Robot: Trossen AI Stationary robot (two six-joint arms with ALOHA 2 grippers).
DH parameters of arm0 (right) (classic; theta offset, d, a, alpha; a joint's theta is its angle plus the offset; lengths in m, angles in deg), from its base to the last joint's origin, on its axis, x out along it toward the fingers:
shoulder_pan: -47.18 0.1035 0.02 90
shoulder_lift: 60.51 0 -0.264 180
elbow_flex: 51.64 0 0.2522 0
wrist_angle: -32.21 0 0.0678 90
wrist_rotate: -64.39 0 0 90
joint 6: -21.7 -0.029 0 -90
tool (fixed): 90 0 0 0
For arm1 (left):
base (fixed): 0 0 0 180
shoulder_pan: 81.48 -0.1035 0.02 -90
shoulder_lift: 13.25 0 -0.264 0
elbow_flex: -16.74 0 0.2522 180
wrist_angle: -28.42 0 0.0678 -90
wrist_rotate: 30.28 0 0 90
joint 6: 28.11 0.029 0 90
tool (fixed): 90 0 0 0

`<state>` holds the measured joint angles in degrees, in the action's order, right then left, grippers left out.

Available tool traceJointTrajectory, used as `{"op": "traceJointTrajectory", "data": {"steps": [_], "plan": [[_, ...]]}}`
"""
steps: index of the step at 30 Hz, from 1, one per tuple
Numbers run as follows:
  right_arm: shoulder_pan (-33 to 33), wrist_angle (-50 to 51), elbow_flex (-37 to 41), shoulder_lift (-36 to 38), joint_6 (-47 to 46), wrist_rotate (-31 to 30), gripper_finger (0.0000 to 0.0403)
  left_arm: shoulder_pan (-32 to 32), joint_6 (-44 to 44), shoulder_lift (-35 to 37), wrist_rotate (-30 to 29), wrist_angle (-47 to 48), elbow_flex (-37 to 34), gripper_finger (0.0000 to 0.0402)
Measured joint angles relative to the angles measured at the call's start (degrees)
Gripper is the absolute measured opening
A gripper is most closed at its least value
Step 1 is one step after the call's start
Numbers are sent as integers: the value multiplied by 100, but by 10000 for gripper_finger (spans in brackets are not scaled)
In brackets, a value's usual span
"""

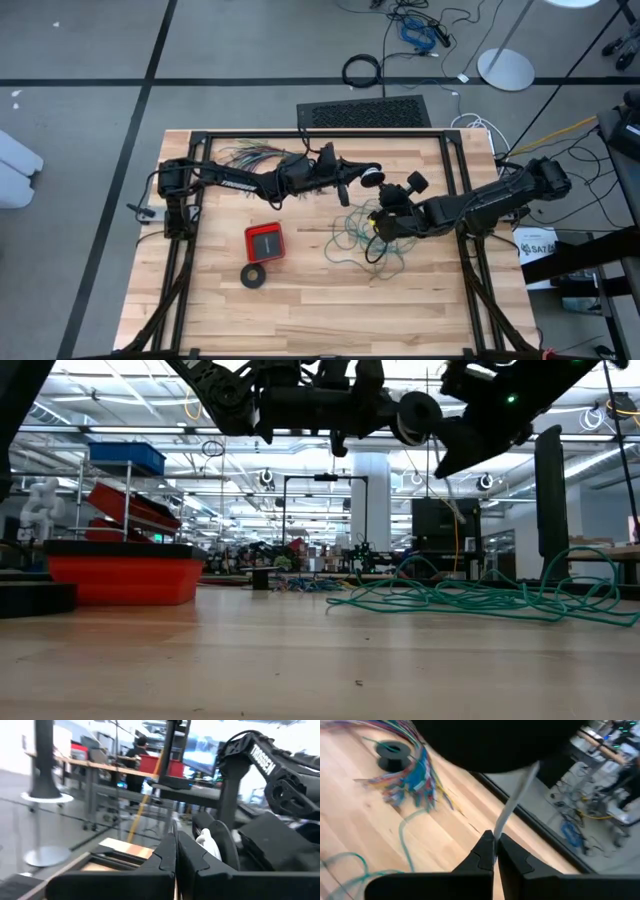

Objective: Coil cords
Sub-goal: Coil the white wire onto the spool

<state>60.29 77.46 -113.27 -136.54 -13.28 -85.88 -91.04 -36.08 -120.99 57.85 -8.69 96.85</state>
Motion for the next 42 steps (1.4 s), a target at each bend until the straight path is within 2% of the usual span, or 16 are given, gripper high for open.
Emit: {"op": "traceJointTrajectory", "data": {"steps": [6, 11, 14, 19, 27, 42], "plan": [[-311, -1766, 276, 0, 1038, 396, 0, 149, 866, -28, -535, 10, 6, 0], [-556, -2580, 404, 4, 1454, 861, 5, 182, 1297, -118, -933, -80, 7, 0], [-621, -2879, 653, 2, 1442, 921, 15, 108, 1143, -181, -860, -222, 2, 0], [-631, -3963, 1258, 2, 1772, 1074, 30, 8, 983, -181, -609, -301, 2, 0], [-611, -5863, 2227, 2, 2255, 1250, 24, 4, 844, -181, -579, -417, 2, 0], [-376, -6041, 2528, 4, 2195, 1231, 18, -20, 848, -181, -597, -473, -4, 0]]}}
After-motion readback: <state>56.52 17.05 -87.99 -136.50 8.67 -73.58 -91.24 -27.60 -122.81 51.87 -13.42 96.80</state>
